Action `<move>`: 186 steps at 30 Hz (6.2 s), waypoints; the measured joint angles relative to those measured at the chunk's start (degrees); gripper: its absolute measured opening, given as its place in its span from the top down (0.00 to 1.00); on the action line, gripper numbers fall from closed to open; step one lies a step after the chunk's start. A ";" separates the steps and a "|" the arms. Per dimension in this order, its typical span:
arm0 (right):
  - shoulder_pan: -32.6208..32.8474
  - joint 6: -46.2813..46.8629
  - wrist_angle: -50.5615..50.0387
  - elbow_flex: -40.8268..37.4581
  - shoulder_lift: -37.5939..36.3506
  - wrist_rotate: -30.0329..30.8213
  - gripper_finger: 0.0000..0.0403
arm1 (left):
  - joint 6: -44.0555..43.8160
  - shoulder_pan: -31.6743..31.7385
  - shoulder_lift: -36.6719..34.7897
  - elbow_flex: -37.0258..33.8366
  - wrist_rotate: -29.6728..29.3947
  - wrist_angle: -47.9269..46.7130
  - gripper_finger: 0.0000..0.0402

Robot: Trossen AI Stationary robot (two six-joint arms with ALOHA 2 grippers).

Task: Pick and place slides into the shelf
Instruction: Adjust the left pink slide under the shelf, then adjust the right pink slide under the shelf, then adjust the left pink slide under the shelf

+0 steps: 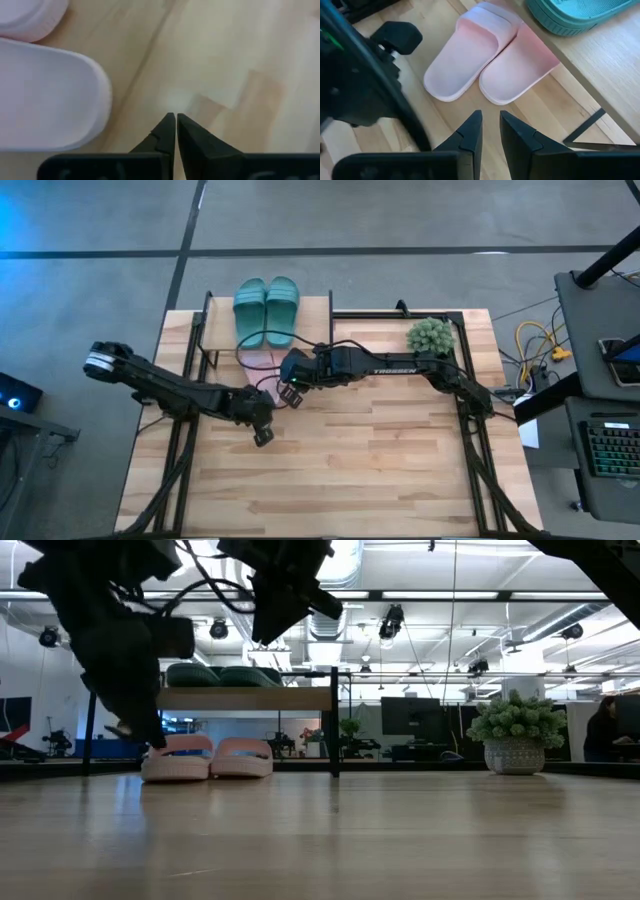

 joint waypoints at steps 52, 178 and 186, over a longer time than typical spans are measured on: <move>0.34 -1.84 -0.01 -0.04 -0.04 -5.59 0.85 | -10.17 11.65 -5.80 -11.89 -17.99 -4.49 1.00; 1.42 3.66 33.56 -34.88 -16.69 24.34 0.98 | -2.79 8.94 -21.92 -21.03 -7.59 10.13 1.00; 0.98 3.68 33.32 -36.41 -16.98 24.63 0.98 | -2.84 9.73 -12.78 -21.03 -11.55 16.44 1.00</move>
